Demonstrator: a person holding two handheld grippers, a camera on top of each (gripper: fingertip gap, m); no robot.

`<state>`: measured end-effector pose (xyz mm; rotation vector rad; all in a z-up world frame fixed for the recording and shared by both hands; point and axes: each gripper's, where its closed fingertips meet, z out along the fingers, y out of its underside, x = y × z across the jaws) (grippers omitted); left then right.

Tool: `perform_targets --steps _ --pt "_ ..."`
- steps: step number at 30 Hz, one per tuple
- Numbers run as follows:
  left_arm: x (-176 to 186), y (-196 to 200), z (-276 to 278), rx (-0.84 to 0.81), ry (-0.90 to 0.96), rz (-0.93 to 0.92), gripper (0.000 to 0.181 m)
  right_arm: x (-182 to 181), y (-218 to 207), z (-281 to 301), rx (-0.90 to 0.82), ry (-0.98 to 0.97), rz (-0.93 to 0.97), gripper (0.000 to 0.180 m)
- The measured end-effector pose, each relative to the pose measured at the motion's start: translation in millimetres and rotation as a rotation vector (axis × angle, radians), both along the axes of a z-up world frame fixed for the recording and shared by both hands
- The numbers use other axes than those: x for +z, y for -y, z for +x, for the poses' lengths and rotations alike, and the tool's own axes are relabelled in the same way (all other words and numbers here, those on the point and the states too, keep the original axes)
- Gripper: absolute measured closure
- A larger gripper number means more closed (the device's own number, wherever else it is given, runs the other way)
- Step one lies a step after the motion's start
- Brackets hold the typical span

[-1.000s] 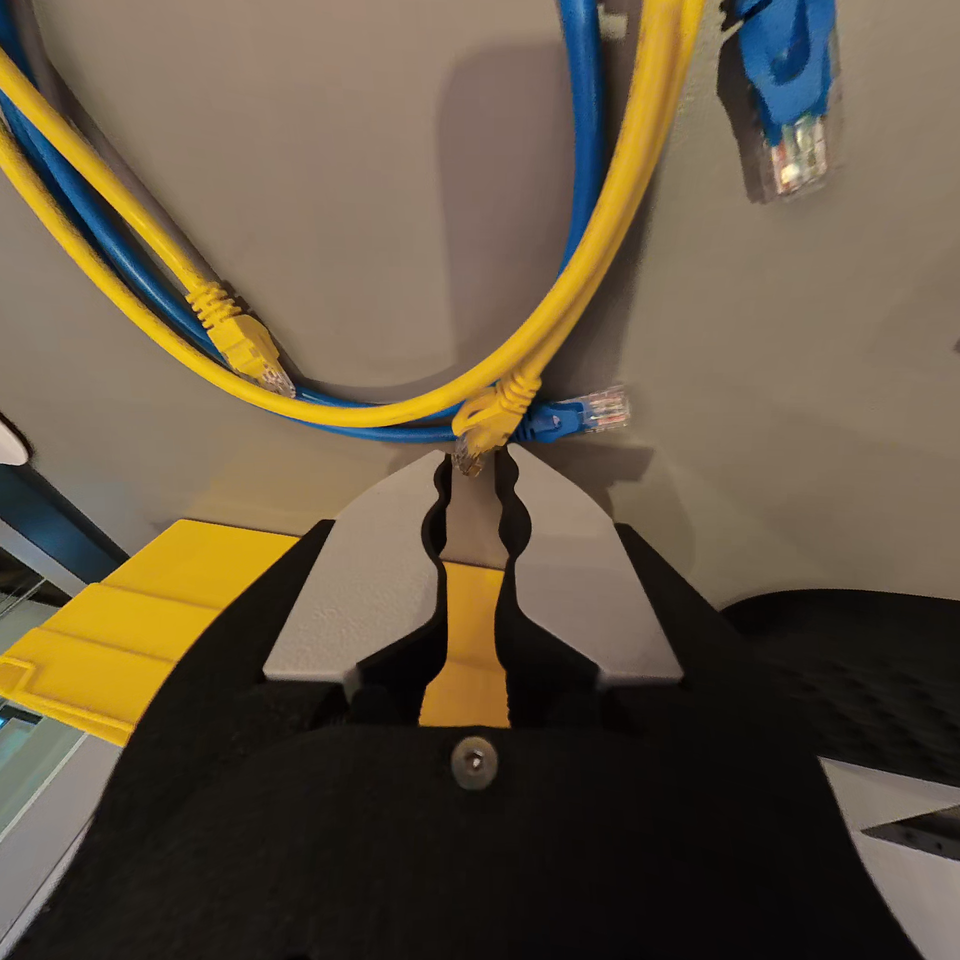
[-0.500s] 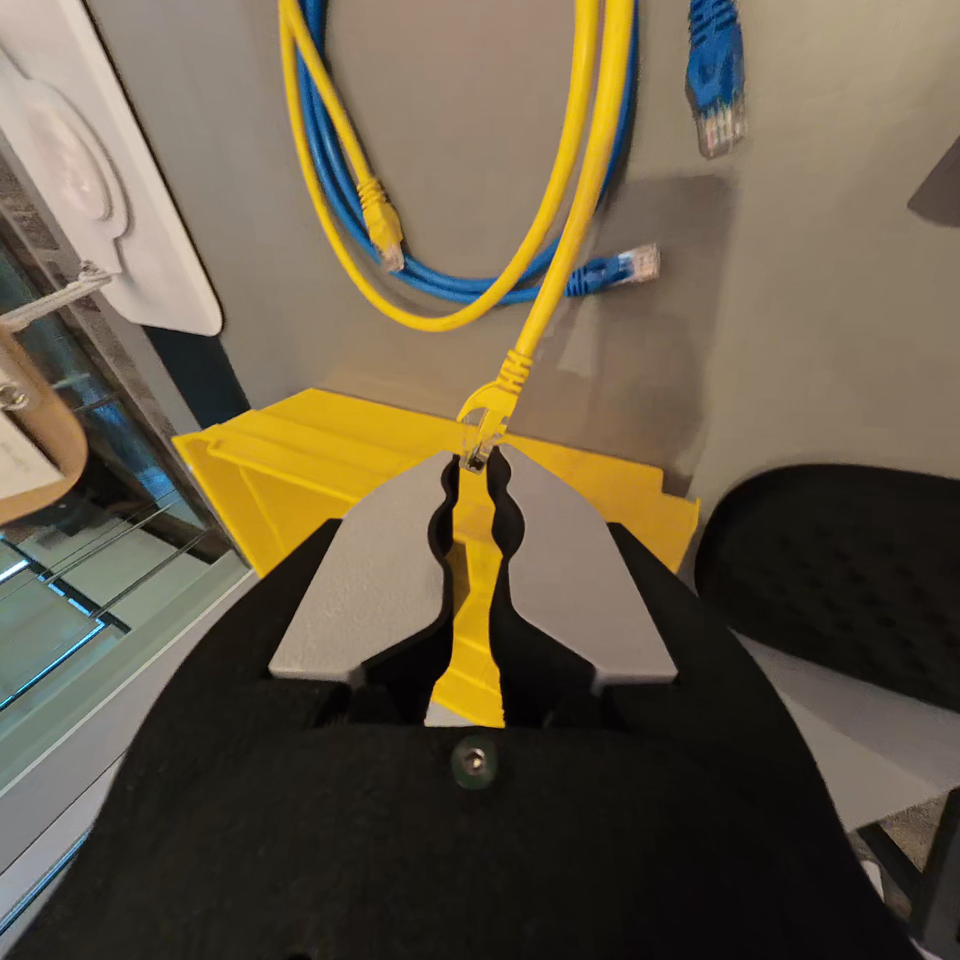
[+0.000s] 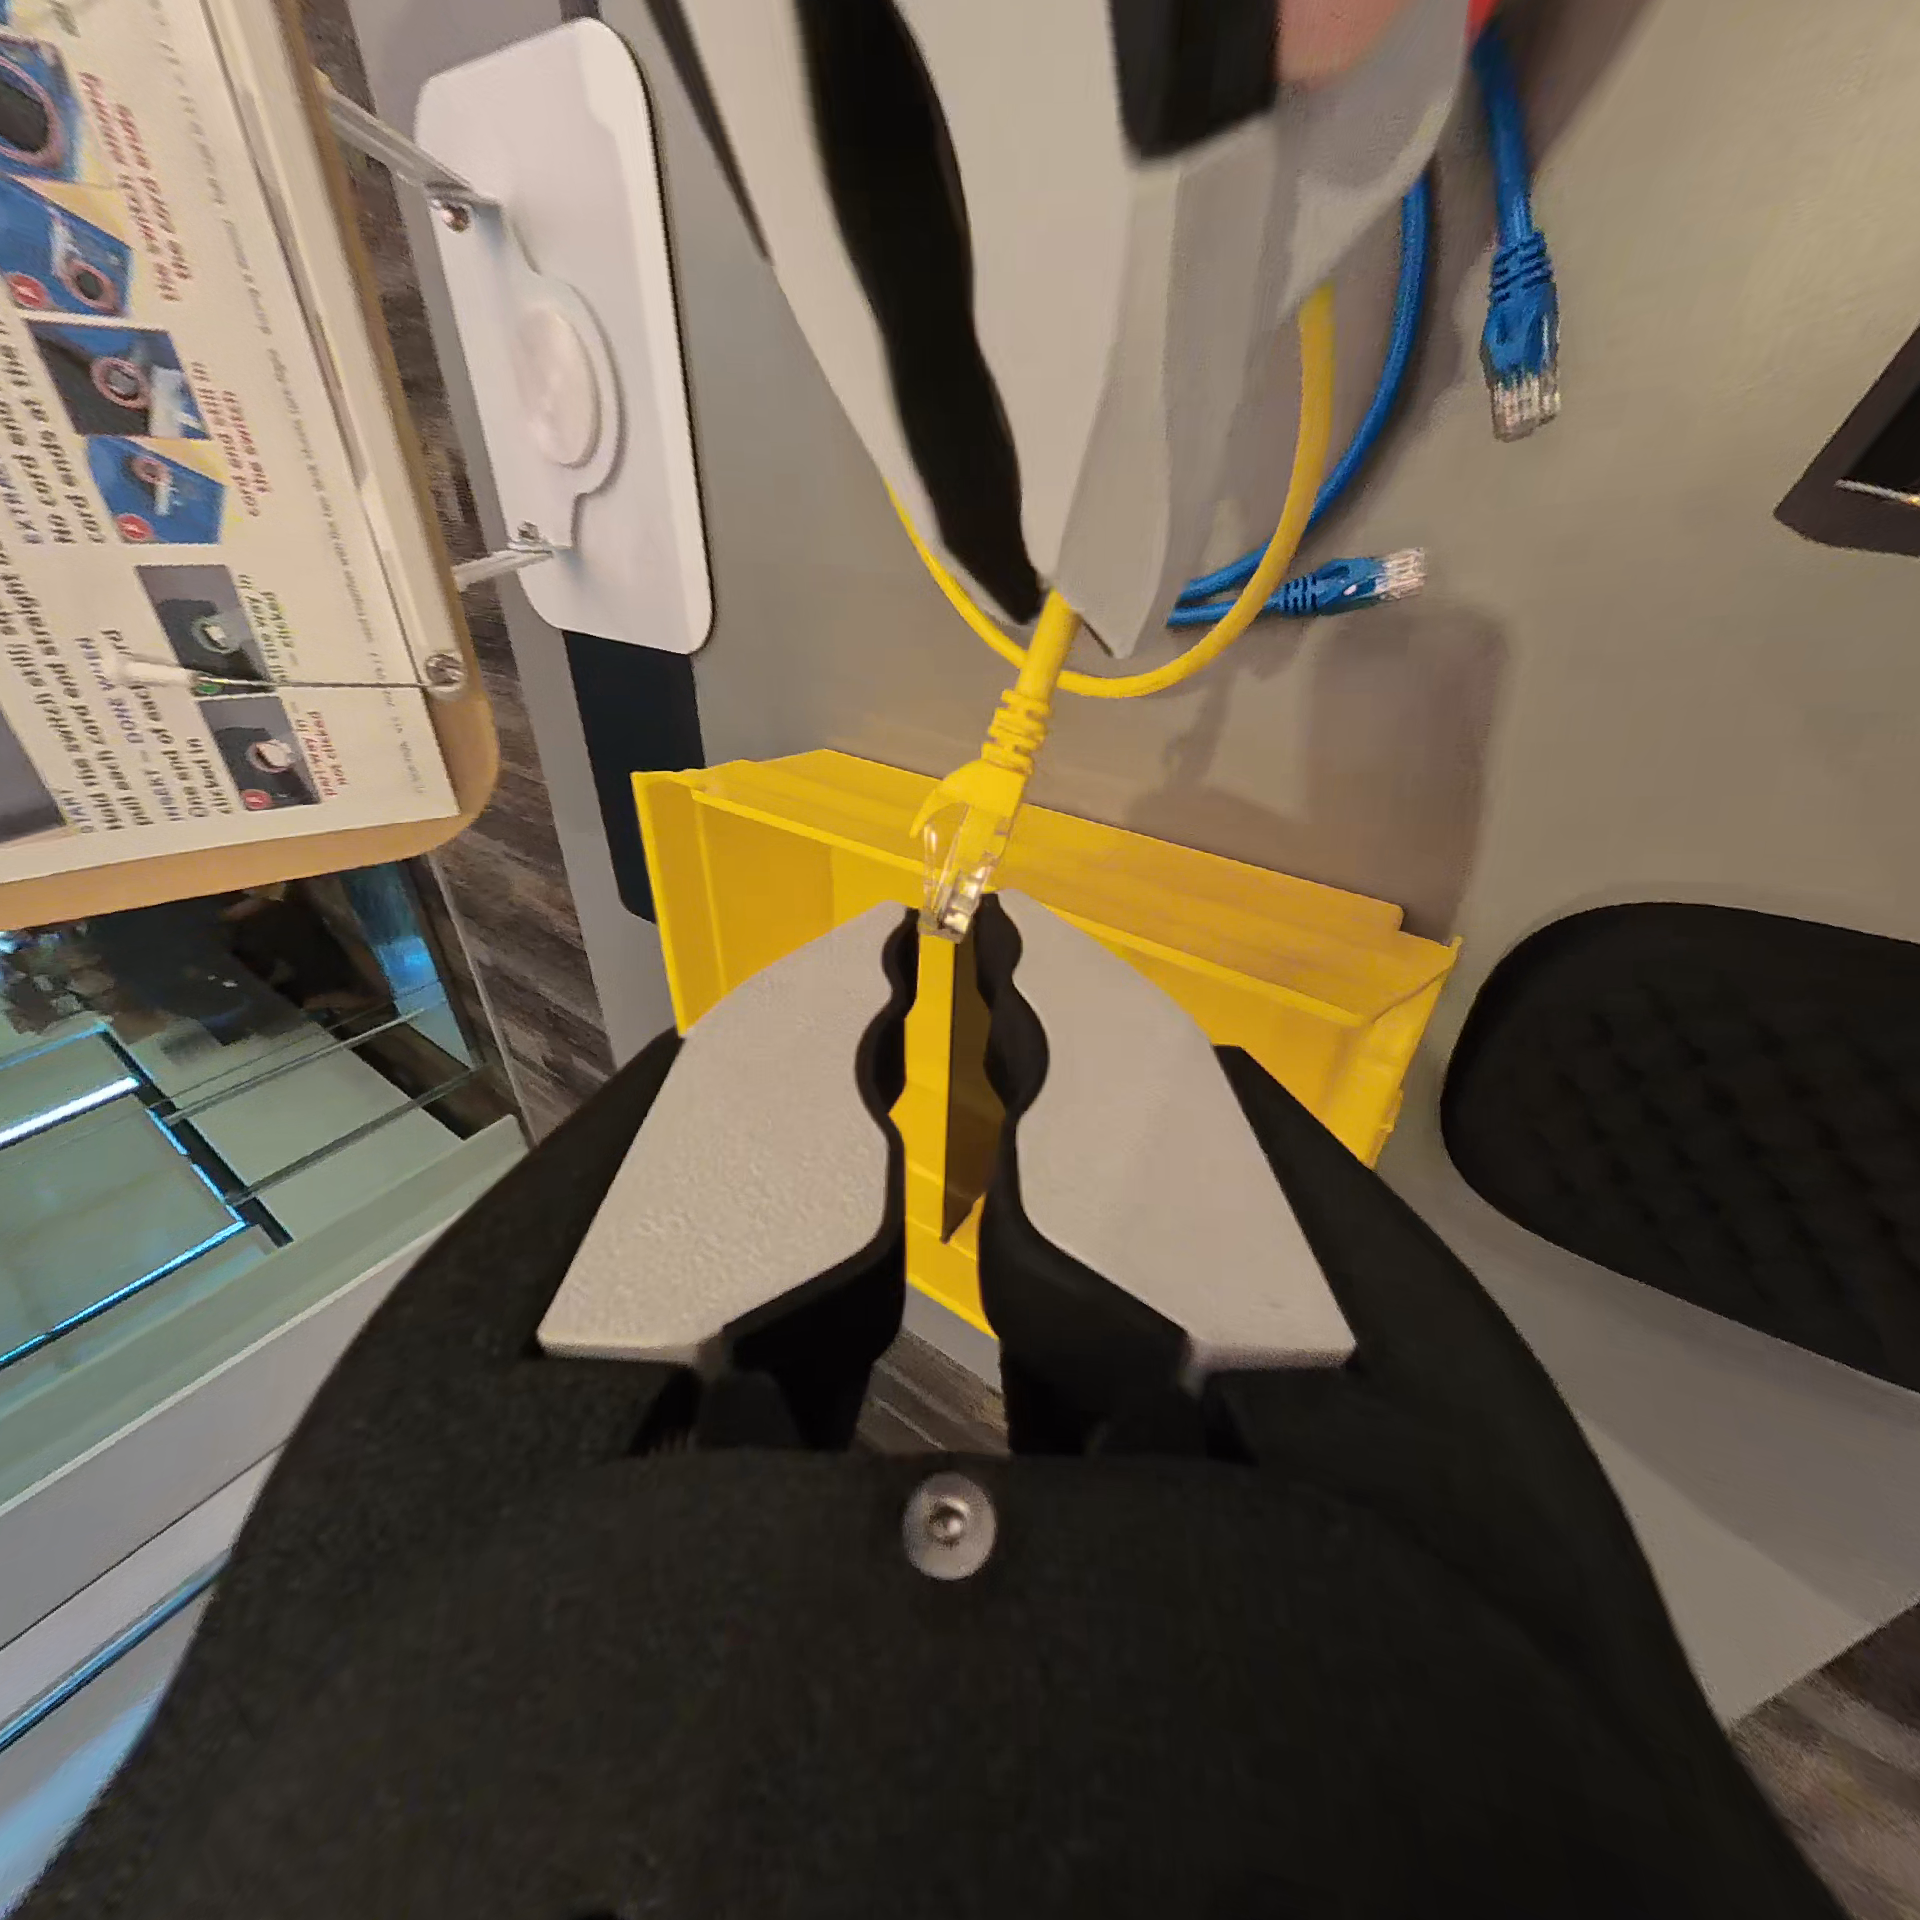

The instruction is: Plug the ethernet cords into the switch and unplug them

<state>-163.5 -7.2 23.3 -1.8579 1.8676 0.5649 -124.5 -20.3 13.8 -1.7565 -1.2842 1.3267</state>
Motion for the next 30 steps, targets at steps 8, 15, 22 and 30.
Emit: perform_targets --steps 8,15,22,30 --pt "30 11 22 0.031 0.534 -0.136 0.155 18 -3 16 0.015 -0.001 0.301 0.173" --pt "58 12 43 0.086 1.231 -0.546 0.118 60 -18 37 -0.183 0.011 0.842 0.173" --pt "90 -3 58 0.077 1.425 -0.619 0.133 72 -27 42 -0.306 0.076 1.061 0.173" --pt "60 -16 52 0.202 1.34 -0.553 0.127 54 -32 29 -0.31 0.182 1.143 0.173"
